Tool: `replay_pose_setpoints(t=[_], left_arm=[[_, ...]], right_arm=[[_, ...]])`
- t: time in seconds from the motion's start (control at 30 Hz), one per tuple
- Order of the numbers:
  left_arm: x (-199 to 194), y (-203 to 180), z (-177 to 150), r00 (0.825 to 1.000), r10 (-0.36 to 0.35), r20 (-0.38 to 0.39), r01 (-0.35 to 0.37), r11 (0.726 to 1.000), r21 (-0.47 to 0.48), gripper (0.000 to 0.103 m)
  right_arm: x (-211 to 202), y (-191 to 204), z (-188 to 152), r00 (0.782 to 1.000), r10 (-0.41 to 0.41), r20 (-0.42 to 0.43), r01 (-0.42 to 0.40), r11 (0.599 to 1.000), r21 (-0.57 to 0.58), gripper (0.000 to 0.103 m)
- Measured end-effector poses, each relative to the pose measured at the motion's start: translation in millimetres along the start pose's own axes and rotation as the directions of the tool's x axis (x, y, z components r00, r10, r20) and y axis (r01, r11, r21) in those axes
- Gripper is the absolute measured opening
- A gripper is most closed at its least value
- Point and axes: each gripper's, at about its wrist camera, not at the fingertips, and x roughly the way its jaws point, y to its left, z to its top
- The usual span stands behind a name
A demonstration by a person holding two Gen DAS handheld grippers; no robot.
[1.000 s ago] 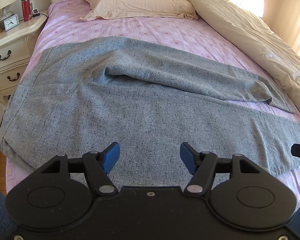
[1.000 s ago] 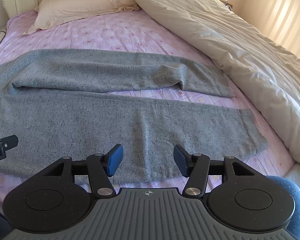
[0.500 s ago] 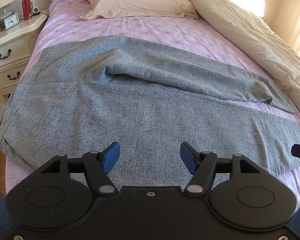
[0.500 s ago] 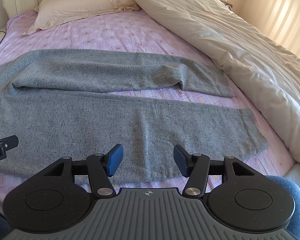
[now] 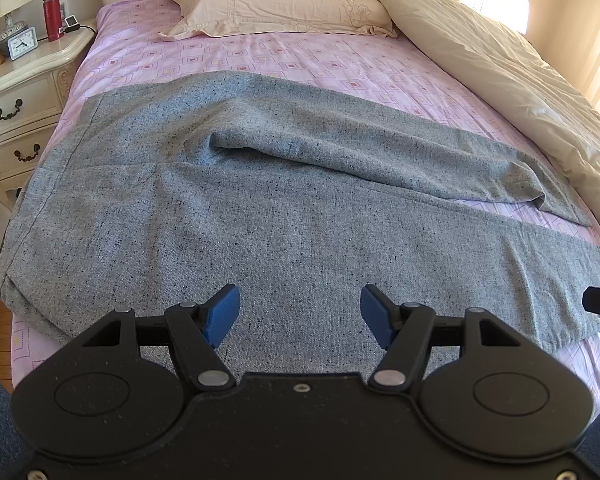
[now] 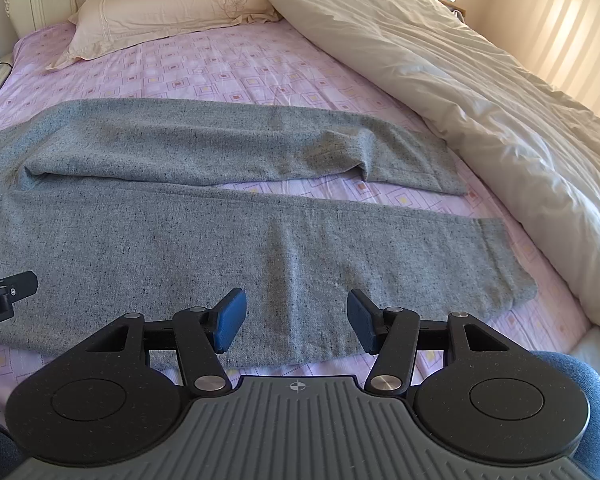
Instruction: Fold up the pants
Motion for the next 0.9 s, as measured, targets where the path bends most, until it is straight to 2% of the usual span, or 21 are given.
replay_pose_setpoints(t=[0.9], left_arm=[[2.6, -0.9, -1.9, 1.000, 0.001, -0.007, -0.001, 1.000, 0.006, 0.068]], right_arm=[[0.0, 1.8, 0.6, 1.000, -0.001, -0.001, 0.001, 1.000, -0.007, 0.054]])
